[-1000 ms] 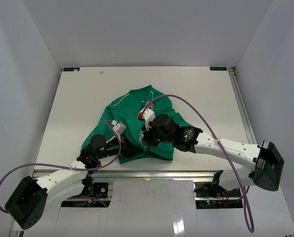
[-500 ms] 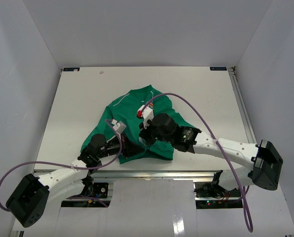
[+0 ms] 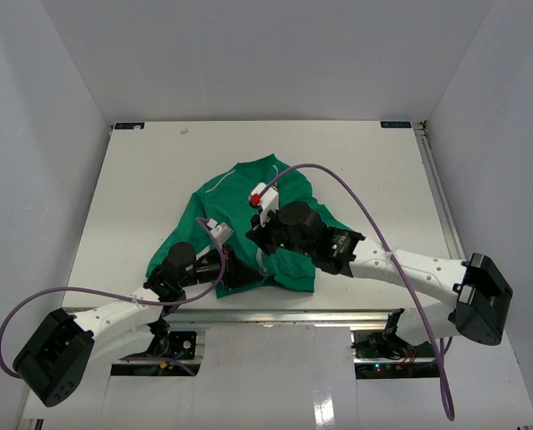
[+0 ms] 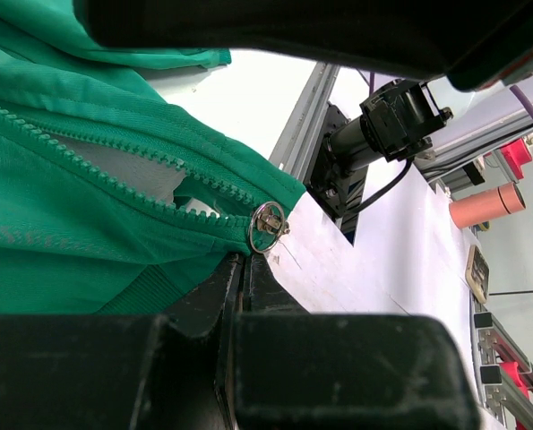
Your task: Zip up the jacket
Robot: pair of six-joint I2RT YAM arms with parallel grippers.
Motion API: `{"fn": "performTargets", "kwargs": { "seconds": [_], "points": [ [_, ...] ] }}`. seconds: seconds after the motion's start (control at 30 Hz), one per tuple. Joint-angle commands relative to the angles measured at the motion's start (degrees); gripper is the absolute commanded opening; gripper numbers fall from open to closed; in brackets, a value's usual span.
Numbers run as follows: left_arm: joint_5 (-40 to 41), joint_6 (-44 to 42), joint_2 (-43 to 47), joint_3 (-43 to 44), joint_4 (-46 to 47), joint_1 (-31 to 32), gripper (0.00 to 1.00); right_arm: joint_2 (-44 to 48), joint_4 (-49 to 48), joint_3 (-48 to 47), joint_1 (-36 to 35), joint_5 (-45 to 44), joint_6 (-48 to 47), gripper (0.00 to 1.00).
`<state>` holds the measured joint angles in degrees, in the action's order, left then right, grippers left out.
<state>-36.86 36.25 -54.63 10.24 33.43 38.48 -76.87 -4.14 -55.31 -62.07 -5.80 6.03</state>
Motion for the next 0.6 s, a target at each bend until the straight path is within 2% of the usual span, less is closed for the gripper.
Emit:
{"fn": "performTargets", "kwargs": {
  "seconds": [0.0, 0.1, 0.17, 0.57],
  "points": [
    [-0.5, -0.7, 1.0, 1.3, 0.0, 0.3, 0.00, 3.6, 4.1, -0.3, 2.3, 5.0, 3.4, 0.15],
    [-0.4, -1.1, 1.4, 1.1, -0.1, 0.3, 0.00, 7.5, 8.2, 1.2, 2.3, 8.9, 4.2, 0.36],
    [-0.3, -1.0, 1.6, 1.1, 0.1, 0.3, 0.00, 8.7, 10.4, 1.8, 2.3, 11.1, 4.1, 0.43],
    [-0.5, -0.2, 0.5, 1.1, 1.9, 0.2, 0.00, 8.9, 16.4, 1.0, 1.1, 16.7, 1.0, 0.41]
  ]
}}
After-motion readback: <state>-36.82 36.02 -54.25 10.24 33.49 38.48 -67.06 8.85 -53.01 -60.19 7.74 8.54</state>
